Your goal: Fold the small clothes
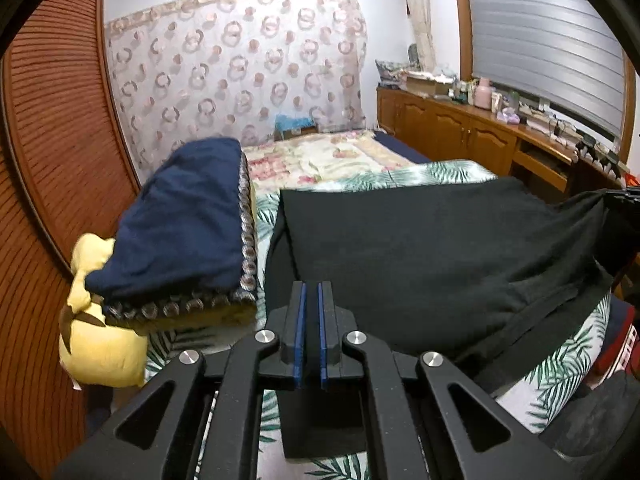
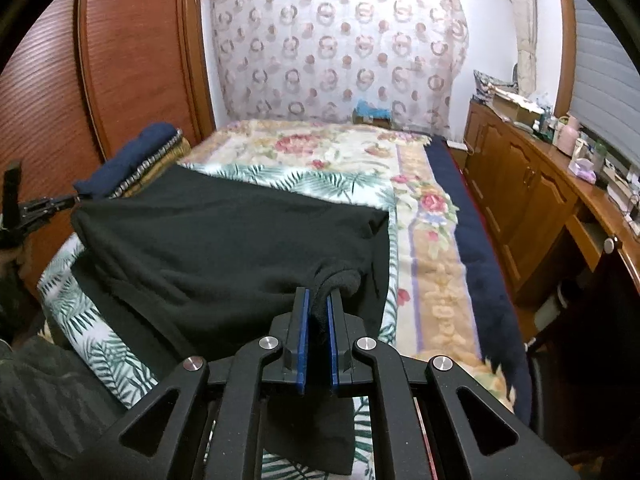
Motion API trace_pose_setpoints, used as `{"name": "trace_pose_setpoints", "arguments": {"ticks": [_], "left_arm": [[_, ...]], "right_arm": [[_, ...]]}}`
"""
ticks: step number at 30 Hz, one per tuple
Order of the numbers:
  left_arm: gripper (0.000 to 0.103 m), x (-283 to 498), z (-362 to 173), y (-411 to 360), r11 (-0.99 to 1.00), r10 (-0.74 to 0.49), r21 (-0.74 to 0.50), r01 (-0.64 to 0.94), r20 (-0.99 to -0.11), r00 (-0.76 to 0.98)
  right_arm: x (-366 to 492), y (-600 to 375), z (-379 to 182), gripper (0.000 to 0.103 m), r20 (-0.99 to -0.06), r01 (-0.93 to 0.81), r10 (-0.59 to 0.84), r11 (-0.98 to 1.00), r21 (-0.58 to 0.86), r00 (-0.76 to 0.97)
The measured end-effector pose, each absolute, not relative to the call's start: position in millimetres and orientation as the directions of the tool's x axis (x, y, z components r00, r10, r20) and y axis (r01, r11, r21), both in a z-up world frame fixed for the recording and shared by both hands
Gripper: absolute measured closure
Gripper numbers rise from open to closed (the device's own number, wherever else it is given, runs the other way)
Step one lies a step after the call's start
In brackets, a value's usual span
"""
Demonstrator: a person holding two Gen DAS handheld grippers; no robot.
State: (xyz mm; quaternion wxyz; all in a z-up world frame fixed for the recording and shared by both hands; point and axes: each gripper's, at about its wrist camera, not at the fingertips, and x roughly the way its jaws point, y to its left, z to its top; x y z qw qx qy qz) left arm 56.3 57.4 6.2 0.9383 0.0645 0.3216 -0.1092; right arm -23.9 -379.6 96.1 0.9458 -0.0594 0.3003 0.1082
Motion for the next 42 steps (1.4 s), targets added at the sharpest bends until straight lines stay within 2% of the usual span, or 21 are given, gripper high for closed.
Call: {"name": "trace_pose_setpoints", "arguments": {"ticks": [1, 2, 3, 4, 5, 6, 7, 8, 10, 16, 25, 42], "left_arm": [[0.090, 56, 3, 58, 0.968, -0.166, 0.045, 0.248, -0.627, 0.762], [0.077, 56, 1, 59, 0.968, -0.167, 0.043, 0.249, -0.630, 0.758], [0.071, 55, -1, 59, 0.968, -0.169, 0.040, 0.249, -0.632, 0.757], [0.060, 55, -4, 62, 0.968, -0.171, 0.034, 0.248, -0.634, 0.754], [0.057, 54, -5, 63, 0.968, -0.176, 0.026, 0.248, -0.635, 0.752], [0.056, 55, -7, 64, 0.968, -0.180, 0.017, 0.248, -0.639, 0.748], [0.049, 56, -9, 66, 0.969, -0.184, 0.008, 0.247, -0.646, 0.741], [0.040, 56, -11, 67, 0.970, -0.184, 0.004, 0.245, -0.649, 0.739], [0.030, 59, -16, 68, 0.971, -0.181, -0.003, 0.237, -0.656, 0.733], [0.030, 67, -33, 71, 0.977, -0.163, -0.011, 0.213, -0.682, 0.713], [0.030, 68, -53, 77, 0.983, -0.141, -0.020, 0.182, -0.718, 0.681], [0.030, 66, -77, 82, 0.980, -0.165, -0.057, 0.192, -0.772, 0.614]], "right_arm": [[-21, -378, 96, 0.092, -0.586, -0.232, 0.156, 0.971, -0.056, 0.795], [-19, -376, 98, 0.087, -0.583, -0.223, 0.143, 0.972, -0.067, 0.800], [-18, -375, 100, 0.085, -0.577, -0.217, 0.134, 0.973, -0.077, 0.806], [-18, -372, 103, 0.078, -0.571, -0.213, 0.128, 0.974, -0.084, 0.811], [-16, -371, 105, 0.072, -0.566, -0.210, 0.125, 0.974, -0.087, 0.815], [-17, -368, 106, 0.061, -0.560, -0.207, 0.121, 0.974, -0.092, 0.820], [-15, -365, 108, 0.052, -0.552, -0.206, 0.119, 0.974, -0.097, 0.825], [-15, -361, 108, 0.048, -0.547, -0.209, 0.119, 0.972, -0.104, 0.829], [-13, -353, 106, 0.046, -0.538, -0.212, 0.114, 0.969, -0.124, 0.835], [9, -337, 79, 0.046, -0.543, -0.261, 0.170, 0.961, -0.094, 0.822], [56, -312, 26, 0.046, -0.627, -0.303, 0.182, 0.949, -0.090, 0.758], [71, -307, 18, 0.045, -0.650, -0.306, 0.177, 0.948, -0.089, 0.739]]}}
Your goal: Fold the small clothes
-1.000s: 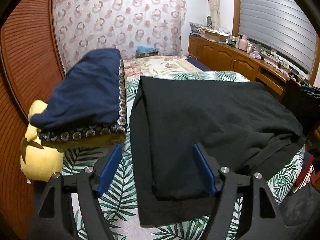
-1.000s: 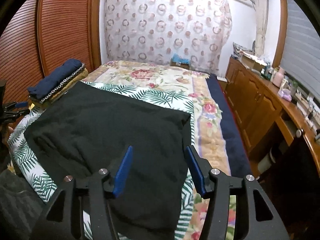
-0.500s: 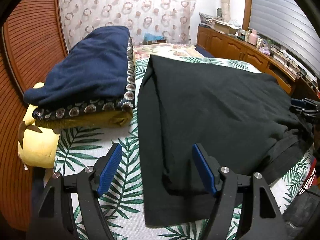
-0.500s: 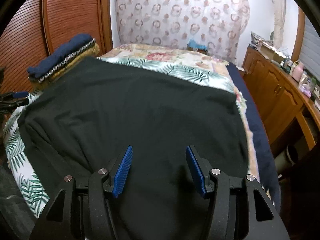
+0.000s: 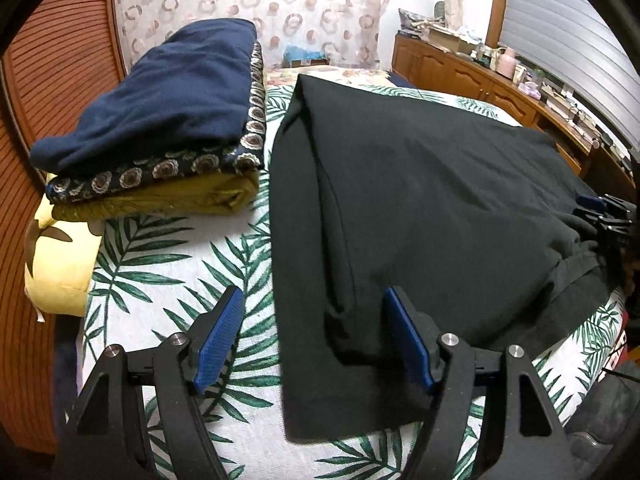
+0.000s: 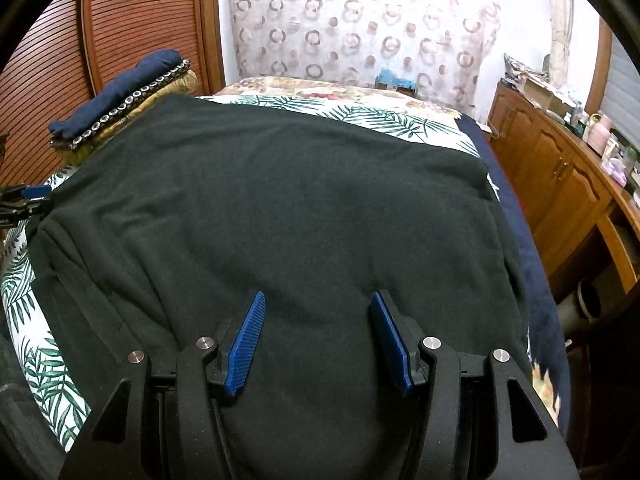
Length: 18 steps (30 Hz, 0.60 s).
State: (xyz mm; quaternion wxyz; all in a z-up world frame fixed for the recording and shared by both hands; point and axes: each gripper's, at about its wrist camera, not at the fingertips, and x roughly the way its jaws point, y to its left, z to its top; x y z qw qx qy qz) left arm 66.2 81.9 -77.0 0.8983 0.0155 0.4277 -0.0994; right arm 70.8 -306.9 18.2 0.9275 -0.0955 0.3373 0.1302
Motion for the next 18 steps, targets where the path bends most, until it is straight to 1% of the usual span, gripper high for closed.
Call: {"name": "trace_pose_setpoints", "arguments": {"ticks": [2, 5, 7, 9, 10, 12, 14, 15, 16, 17, 18], "left_arm": [[0.030, 67, -79, 81, 0.977, -0.179, -0.069, 0.200, -0.775, 0.606], [0.030, 66, -79, 77, 0.978, -0.162, -0.044, 0.204, -0.776, 0.610], [0.030, 66, -79, 76, 0.979, -0.165, -0.050, 0.200, -0.771, 0.615], [0.033, 66, -79, 75, 0.979, -0.162, -0.047, 0.196, -0.766, 0.622], [0.041, 66, -78, 74, 0.980, -0.157, -0.041, 0.195, -0.764, 0.626], [0.048, 67, -78, 74, 0.978, -0.159, -0.037, 0.203, -0.762, 0.627], [0.059, 67, -77, 71, 0.975, -0.171, -0.041, 0.216, -0.762, 0.625], [0.062, 67, -77, 70, 0.973, -0.179, -0.045, 0.224, -0.762, 0.623], [0.071, 68, -76, 68, 0.971, -0.193, -0.055, 0.235, -0.762, 0.618], [0.084, 69, -76, 68, 0.968, -0.204, -0.064, 0.241, -0.763, 0.614], [0.087, 70, -75, 68, 0.966, -0.217, -0.077, 0.249, -0.763, 0.609]], "right_arm": [[67, -306, 15, 0.043, -0.650, -0.307, 0.178, 0.947, -0.090, 0.739], [68, -306, 15, 0.041, -0.649, -0.311, 0.185, 0.947, -0.084, 0.738], [69, -303, 12, 0.040, -0.650, -0.312, 0.188, 0.947, -0.079, 0.736], [66, -304, 10, 0.039, -0.650, -0.315, 0.188, 0.945, -0.084, 0.736], [66, -304, 9, 0.038, -0.651, -0.317, 0.188, 0.944, -0.086, 0.736], [66, -303, 9, 0.037, -0.651, -0.319, 0.189, 0.944, -0.086, 0.735], [66, -303, 9, 0.036, -0.651, -0.319, 0.190, 0.944, -0.085, 0.735], [66, -303, 10, 0.036, -0.651, -0.319, 0.191, 0.944, -0.084, 0.735], [66, -303, 10, 0.036, -0.651, -0.320, 0.191, 0.944, -0.083, 0.735], [66, -303, 10, 0.036, -0.651, -0.320, 0.192, 0.944, -0.082, 0.734], [66, -303, 10, 0.036, -0.651, -0.320, 0.192, 0.944, -0.083, 0.734]]}}
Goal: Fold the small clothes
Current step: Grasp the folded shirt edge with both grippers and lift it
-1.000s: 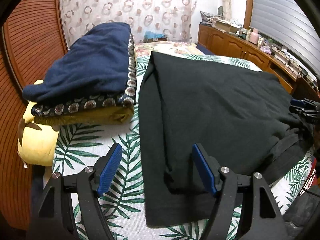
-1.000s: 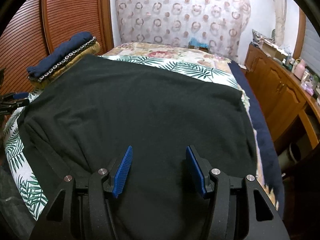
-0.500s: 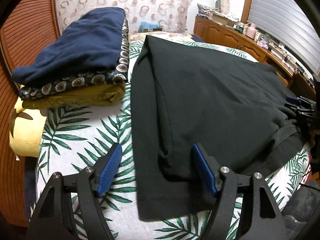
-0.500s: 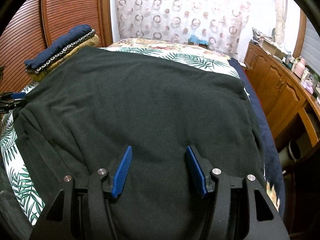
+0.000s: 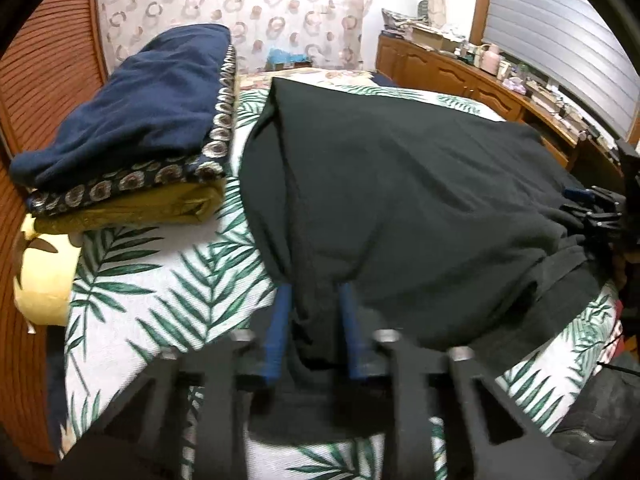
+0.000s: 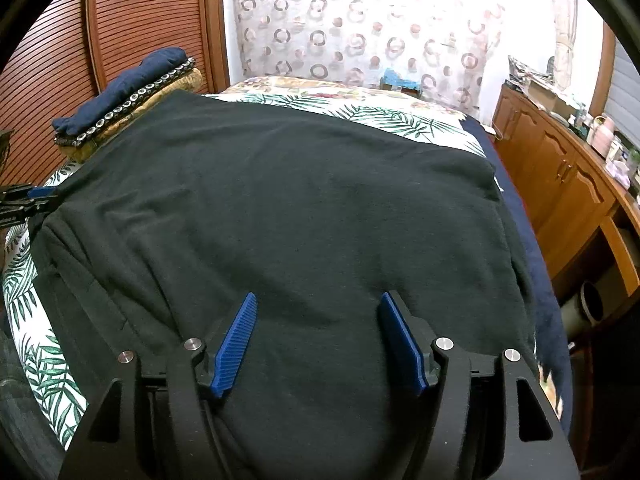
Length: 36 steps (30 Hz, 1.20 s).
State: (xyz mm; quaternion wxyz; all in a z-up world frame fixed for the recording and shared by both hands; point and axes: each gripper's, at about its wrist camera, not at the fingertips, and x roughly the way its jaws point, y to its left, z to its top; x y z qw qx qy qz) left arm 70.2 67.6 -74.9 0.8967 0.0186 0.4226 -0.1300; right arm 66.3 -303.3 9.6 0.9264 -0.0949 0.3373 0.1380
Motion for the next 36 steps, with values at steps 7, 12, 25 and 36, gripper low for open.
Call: {"name": "trace_pose_setpoints", "arguments": {"ticks": [7, 12, 25, 36], "left_arm": [[0.091, 64, -38, 60, 0.960, -0.258, -0.095, 0.263, -0.662, 0.704], [0.091, 63, -15, 46, 0.947, -0.296, -0.091, 0.307, -0.615, 0.731], [0.092, 84, 30, -20, 0.891, -0.412, -0.069, 0.448, -0.535, 0.738], [0.093, 100, 53, -92, 0.807, -0.518, -0.039, 0.589, -0.525, 0.675]], "right_arm": [[67, -304, 9, 0.035, -0.651, -0.321, 0.193, 0.944, -0.081, 0.734], [68, -306, 9, 0.035, -0.651, -0.324, 0.200, 0.943, -0.074, 0.732], [68, -305, 10, 0.034, -0.656, -0.310, 0.187, 0.948, -0.076, 0.731], [40, -319, 32, 0.034, -0.605, -0.265, 0.181, 0.963, -0.051, 0.775]]}}
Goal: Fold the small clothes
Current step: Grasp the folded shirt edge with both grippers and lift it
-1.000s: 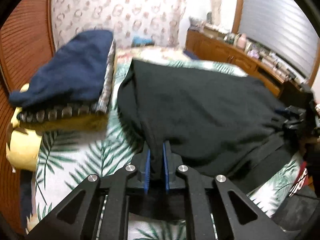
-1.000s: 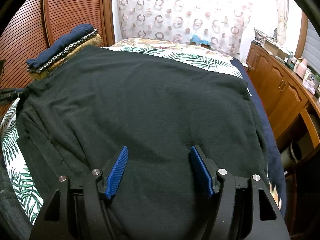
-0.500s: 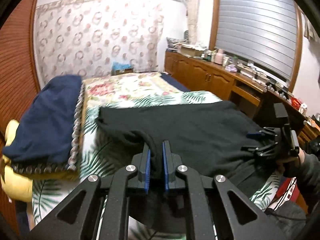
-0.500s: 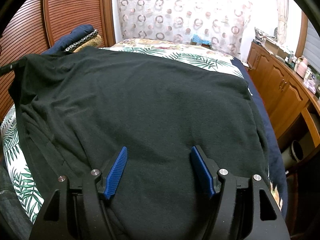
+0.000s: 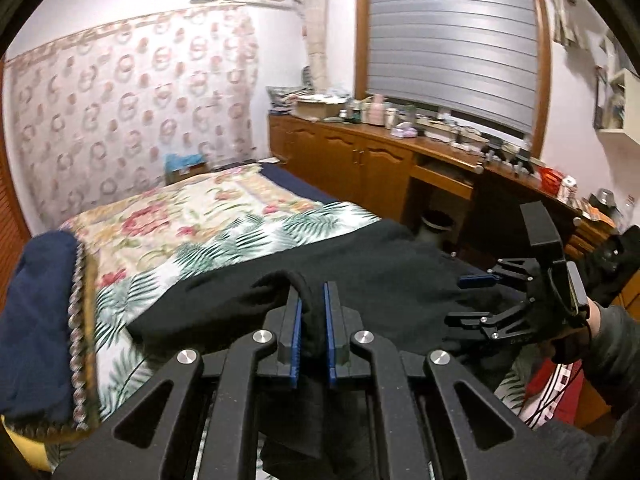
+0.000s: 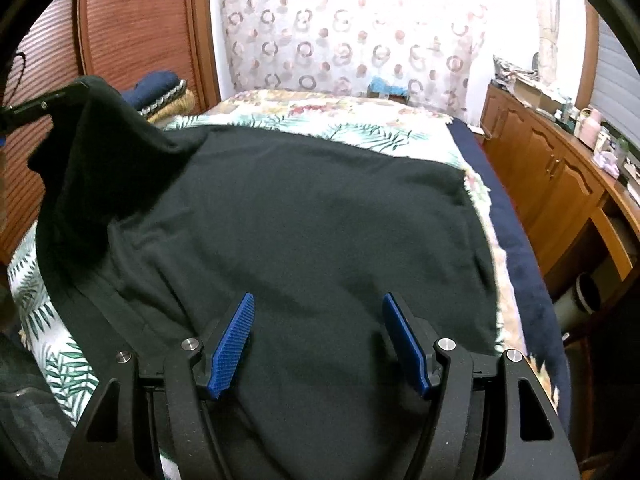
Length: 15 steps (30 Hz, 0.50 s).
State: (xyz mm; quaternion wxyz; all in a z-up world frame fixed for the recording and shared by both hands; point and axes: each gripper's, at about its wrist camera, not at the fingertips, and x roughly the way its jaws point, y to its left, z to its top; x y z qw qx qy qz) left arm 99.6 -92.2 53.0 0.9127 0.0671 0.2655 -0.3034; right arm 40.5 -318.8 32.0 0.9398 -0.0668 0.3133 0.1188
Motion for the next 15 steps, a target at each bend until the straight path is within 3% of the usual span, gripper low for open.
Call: {"name": "trace_pose_setpoints", "arguments": {"ticks": [12, 13, 15], "left_arm": [[0.092, 101, 74, -156, 0.709, -0.619, -0.064, 0.702, -0.534, 0.576], [0.091, 102, 70, -156, 0.704, -0.624, -0.076, 0.706, -0.541, 0.564], [0.073, 103, 63, -156, 0.703, -0.622, -0.085, 0.706, -0.557, 0.551]], "right_arm": [[8, -339, 45, 0.034, -0.522, -0.194, 0.150, 0.980, -0.030, 0.840], [7, -339, 41, 0.034, -0.522, -0.191, 0.148, 0.981, -0.030, 0.840], [6, -336, 36, 0.034, -0.527, -0.187, 0.144, 0.982, -0.029, 0.837]]}}
